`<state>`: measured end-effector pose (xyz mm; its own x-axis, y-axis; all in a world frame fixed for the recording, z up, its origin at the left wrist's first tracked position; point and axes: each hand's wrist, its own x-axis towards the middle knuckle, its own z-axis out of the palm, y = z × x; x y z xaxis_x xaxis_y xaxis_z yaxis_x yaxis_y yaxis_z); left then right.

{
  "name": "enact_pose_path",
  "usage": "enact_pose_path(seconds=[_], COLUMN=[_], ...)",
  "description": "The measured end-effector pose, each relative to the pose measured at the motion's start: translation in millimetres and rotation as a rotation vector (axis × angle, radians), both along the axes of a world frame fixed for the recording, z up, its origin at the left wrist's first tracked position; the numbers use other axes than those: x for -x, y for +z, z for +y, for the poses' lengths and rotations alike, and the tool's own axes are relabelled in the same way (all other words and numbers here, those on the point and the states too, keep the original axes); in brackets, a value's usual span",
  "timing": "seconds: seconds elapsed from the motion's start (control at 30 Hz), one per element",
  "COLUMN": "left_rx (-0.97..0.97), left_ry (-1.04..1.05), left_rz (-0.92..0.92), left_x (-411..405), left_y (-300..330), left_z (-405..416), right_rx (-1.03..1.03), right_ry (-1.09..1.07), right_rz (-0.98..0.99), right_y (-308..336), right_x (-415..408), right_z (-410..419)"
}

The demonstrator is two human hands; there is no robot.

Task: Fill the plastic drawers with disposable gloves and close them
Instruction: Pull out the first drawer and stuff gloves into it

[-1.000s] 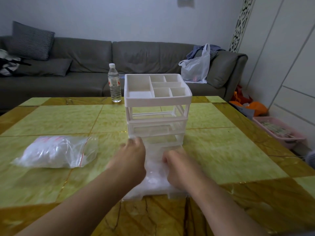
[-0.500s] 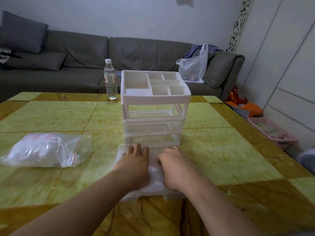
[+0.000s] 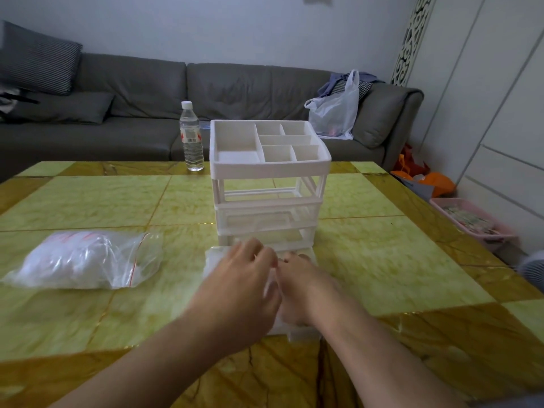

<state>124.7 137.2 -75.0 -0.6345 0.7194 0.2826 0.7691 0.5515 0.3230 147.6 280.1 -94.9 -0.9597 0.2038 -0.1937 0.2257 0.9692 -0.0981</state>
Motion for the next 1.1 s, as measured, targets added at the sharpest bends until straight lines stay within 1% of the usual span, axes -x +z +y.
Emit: enact_pose_path(seconds=[0.07, 0.13, 0.23, 0.37, 0.43, 0.57, 0.7, 0.77, 0.83, 0.87, 0.93, 0.97, 1.07, 1.1], left_rx=[0.16, 0.276, 0.357, 0.458, 0.472, 0.436, 0.473, 0.423, 0.272, 0.182, 0.061, 0.035, 0.0, 0.026], left_ry=[0.024, 0.133, 0.248, 0.253, 0.249, 0.289, 0.286, 0.28, 0.28, 0.264, 0.22, 0.193, 0.156, 0.16], left_rz=[-0.059, -0.151, -0.257, -0.3, -0.328, -0.407, -0.38, -0.414, -0.462, -0.443, -0.327, -0.265, -0.167, -0.133], left_x=[-3.8, 1.4, 13.4, 24.7, 32.5, 38.3, 37.5, 33.0, 24.8, 20.1, 8.3, 4.1, 2.7, 6.4], left_y=[-13.5, -19.9, -23.6, -26.0, -39.0, -55.3, -51.1, -36.8, -21.1, -14.9, -5.1, -2.4, -2.8, -6.3], left_z=[5.0, 7.8, 10.9, 22.2, 29.8, 37.0, 35.8, 28.4, 16.7, 10.0, 0.8, 0.2, 7.9, 9.2], right_rx=[-0.001, 0.005, 0.017, 0.052, 0.051, 0.002, -0.002, 0.004, 0.012, 0.006, -0.012, -0.015, -0.025, -0.027], right_ry=[-0.018, -0.04, -0.081, -0.053, -0.026, 0.021, 0.027, 0.03, 0.037, 0.038, 0.038, 0.041, 0.05, 0.043], right_rz=[0.008, 0.011, 0.036, 0.045, 0.039, 0.007, -0.059, -0.061, -0.054, -0.067, -0.126, -0.154, -0.184, -0.179], right_y=[3.2, 4.1, 7.1, 3.7, 0.3, -6.1, -5.8, -5.8, -5.9, -5.4, -4.2, -3.0, 0.3, 0.5], right_x=[-2.8, -6.8, -10.7, -7.3, -5.8, -2.2, 1.0, 0.4, 0.1, 0.4, 3.4, 5.0, 5.6, 4.4], right_z=[-1.9, 0.6, 1.0, 0.4, 1.1, 2.2, 0.1, 0.8, 2.4, 3.0, 3.2, 3.0, 0.7, 0.8])
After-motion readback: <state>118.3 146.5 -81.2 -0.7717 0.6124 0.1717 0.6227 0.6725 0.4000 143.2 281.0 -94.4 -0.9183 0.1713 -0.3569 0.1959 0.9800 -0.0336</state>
